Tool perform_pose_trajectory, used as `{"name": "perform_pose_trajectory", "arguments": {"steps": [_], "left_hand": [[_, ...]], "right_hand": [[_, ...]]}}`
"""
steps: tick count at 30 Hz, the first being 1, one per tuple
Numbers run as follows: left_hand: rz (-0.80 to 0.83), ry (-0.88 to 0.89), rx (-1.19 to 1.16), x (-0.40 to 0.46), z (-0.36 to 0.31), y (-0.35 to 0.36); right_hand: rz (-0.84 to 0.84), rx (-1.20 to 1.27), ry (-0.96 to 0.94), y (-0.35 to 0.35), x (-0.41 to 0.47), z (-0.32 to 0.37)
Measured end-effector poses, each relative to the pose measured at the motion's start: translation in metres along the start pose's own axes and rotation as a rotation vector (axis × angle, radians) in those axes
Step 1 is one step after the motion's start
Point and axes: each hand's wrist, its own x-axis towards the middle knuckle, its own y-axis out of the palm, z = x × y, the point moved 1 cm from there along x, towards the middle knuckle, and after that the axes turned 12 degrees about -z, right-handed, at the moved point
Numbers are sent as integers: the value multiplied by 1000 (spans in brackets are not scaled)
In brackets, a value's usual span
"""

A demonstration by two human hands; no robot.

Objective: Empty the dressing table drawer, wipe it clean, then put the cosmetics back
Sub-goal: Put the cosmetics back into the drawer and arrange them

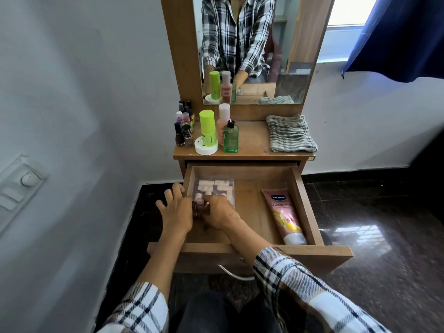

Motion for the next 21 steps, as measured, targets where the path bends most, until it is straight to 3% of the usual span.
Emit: {"name": "perform_pose_trajectory", "arguments": {"steps": [17, 21], "left_hand": [[-8, -36, -108, 0, 0, -2], [27, -62, -142, -1, -2, -4]], "right_hand": [[-2, 25, 42, -2, 0, 1], [-66, 75, 76, -4, -1, -4]]}}
